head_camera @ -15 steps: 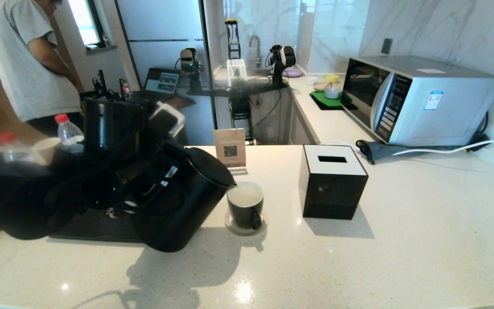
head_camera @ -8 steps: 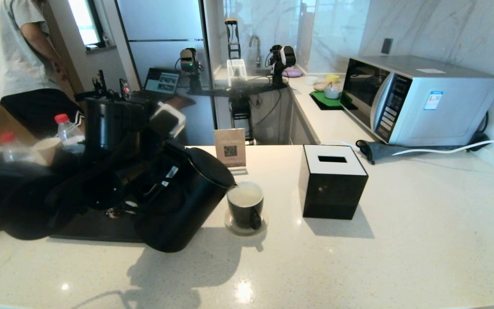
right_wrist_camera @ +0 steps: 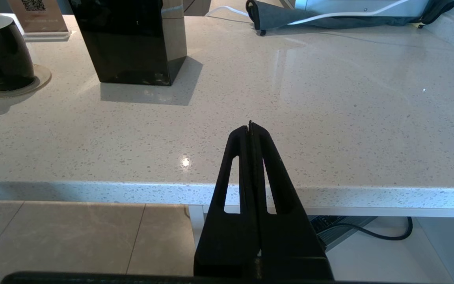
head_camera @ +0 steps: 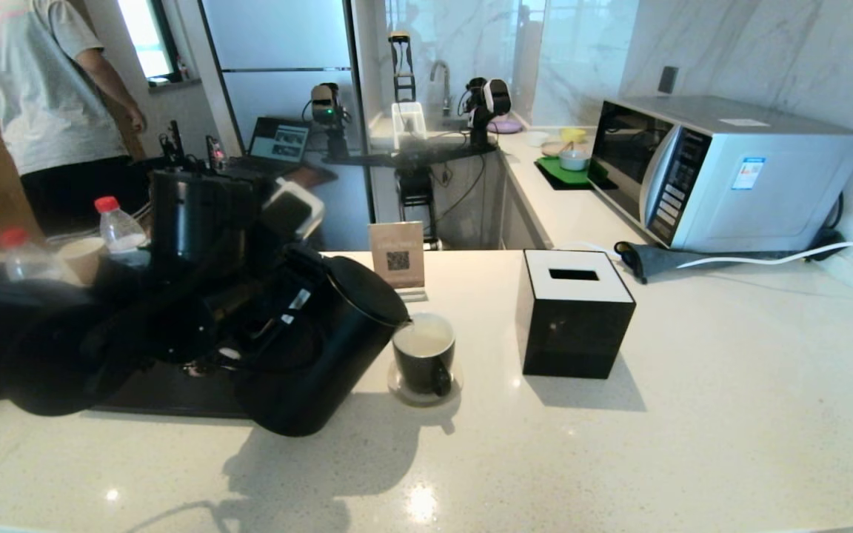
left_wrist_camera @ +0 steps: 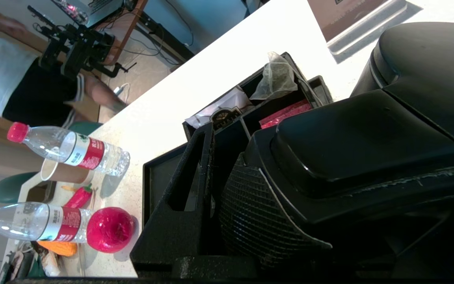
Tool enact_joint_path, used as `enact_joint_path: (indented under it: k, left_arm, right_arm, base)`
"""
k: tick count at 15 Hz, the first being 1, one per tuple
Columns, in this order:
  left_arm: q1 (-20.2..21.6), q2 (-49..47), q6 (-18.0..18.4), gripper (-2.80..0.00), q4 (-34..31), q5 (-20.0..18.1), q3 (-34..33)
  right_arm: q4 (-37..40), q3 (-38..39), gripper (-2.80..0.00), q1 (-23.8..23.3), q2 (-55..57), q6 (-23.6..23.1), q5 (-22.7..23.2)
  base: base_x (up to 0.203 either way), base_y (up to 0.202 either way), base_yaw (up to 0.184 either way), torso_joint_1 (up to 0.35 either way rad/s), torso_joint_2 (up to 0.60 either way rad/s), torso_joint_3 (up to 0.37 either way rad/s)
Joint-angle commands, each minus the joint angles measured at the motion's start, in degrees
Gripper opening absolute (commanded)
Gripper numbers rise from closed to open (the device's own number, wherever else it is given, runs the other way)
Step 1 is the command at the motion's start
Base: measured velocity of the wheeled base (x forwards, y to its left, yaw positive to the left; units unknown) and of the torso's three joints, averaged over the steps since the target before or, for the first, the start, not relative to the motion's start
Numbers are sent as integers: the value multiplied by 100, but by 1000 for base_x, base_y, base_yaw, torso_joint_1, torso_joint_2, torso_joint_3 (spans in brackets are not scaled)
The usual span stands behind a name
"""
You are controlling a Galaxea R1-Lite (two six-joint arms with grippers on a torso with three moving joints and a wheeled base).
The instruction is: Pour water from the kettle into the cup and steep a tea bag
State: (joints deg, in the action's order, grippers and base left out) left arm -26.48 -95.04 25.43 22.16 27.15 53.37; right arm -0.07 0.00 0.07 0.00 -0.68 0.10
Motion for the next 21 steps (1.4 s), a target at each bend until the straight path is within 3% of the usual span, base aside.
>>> enact_joint_path:
  k: [1, 8, 13, 21]
  left_arm:
    - [-16, -15, 14, -280, -10, 19, -11]
    - [-77, 44, -46, -280, 69, 10, -80]
    - [-85, 137, -325, -280, 123, 0, -132]
    - [-77, 574, -530, -280, 933, -8, -851]
  right_arm:
    - [-1, 0, -280, 1, 0, -2, -1]
    - [-1, 0, -280, 1, 0, -2, -1]
    - [-1, 0, -280, 1, 0, -2, -1]
    - [-1, 0, -280, 1, 0, -2, -1]
  base:
    - [0, 0, 0, 0, 0, 0]
    - [0, 0, 0, 0, 0, 0]
    - [0, 0, 0, 0, 0, 0]
    - [0, 0, 0, 0, 0, 0]
